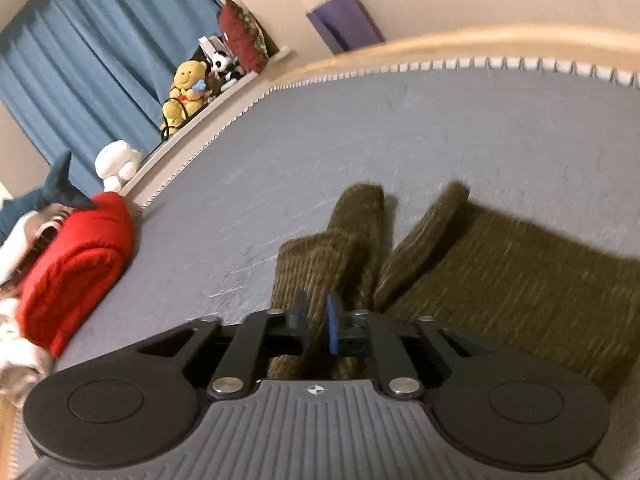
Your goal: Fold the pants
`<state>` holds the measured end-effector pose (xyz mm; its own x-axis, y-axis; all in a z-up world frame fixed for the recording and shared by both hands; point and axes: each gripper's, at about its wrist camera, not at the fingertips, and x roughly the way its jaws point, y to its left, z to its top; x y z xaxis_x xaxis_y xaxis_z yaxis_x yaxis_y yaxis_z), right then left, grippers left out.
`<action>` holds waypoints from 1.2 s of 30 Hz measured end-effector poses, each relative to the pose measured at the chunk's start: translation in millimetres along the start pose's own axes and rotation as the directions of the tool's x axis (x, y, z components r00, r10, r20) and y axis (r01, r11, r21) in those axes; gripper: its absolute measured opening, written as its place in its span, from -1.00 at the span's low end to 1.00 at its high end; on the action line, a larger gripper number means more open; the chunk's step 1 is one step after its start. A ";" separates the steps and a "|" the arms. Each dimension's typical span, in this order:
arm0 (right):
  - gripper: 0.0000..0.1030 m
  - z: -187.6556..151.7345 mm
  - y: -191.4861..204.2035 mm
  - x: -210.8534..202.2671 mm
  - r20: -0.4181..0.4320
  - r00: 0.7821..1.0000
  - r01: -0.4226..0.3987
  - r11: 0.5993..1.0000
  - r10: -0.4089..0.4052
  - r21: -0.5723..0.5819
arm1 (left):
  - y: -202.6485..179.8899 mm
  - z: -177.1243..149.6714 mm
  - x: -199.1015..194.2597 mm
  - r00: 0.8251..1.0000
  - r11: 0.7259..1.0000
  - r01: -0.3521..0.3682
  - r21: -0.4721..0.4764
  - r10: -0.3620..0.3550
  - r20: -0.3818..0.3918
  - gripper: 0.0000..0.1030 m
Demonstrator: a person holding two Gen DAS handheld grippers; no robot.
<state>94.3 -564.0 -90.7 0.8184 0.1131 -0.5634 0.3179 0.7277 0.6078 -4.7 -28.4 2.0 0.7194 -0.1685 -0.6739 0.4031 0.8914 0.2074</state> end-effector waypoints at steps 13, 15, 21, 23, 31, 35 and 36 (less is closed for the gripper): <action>-0.87 -1.6 6.3 -2.0 0.038 0.999 0.035 0.999 -0.034 -0.009 | -17.8 4.3 14.4 0.998 0.998 0.050 0.026 -0.049 -0.034 -0.18; -0.88 -5.7 2.7 -33.1 0.113 0.992 0.057 0.998 -0.056 -0.002 | -27.3 8.3 14.3 0.997 0.996 0.071 0.045 -0.070 -0.024 -0.18; -1.00 -47.9 -41.1 -109.1 0.253 0.901 0.338 0.936 -0.352 0.097 | -52.5 19.7 17.1 0.990 0.985 0.140 0.103 -0.141 0.001 -0.16; -1.00 -52.5 -68.3 -109.0 0.196 0.887 0.396 0.907 -0.418 0.140 | -59.4 21.0 20.7 0.986 0.979 0.166 0.119 -0.166 -0.006 -0.15; -0.91 -41.7 -119.1 -93.5 0.105 0.946 0.270 0.926 -0.305 0.263 | -73.6 14.5 40.7 0.959 0.954 0.282 0.103 -0.276 -0.068 -0.14; -0.83 -33.2 -107.0 -77.8 0.072 0.956 0.269 0.946 -0.286 0.180 | -75.6 7.5 43.1 0.933 0.924 0.360 0.125 -0.356 -0.052 -0.20; -0.70 -33.8 -109.8 -74.5 0.055 0.954 0.280 0.942 -0.295 0.184 | -76.9 4.4 44.1 0.927 0.916 0.376 0.142 -0.372 -0.055 -0.20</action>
<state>-17.8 -629.4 -134.4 0.7135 -0.1441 -0.6857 0.6172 0.5925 0.5177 -1.5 -106.2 -40.6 0.4860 -0.4646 -0.7403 0.7197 0.6933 0.0373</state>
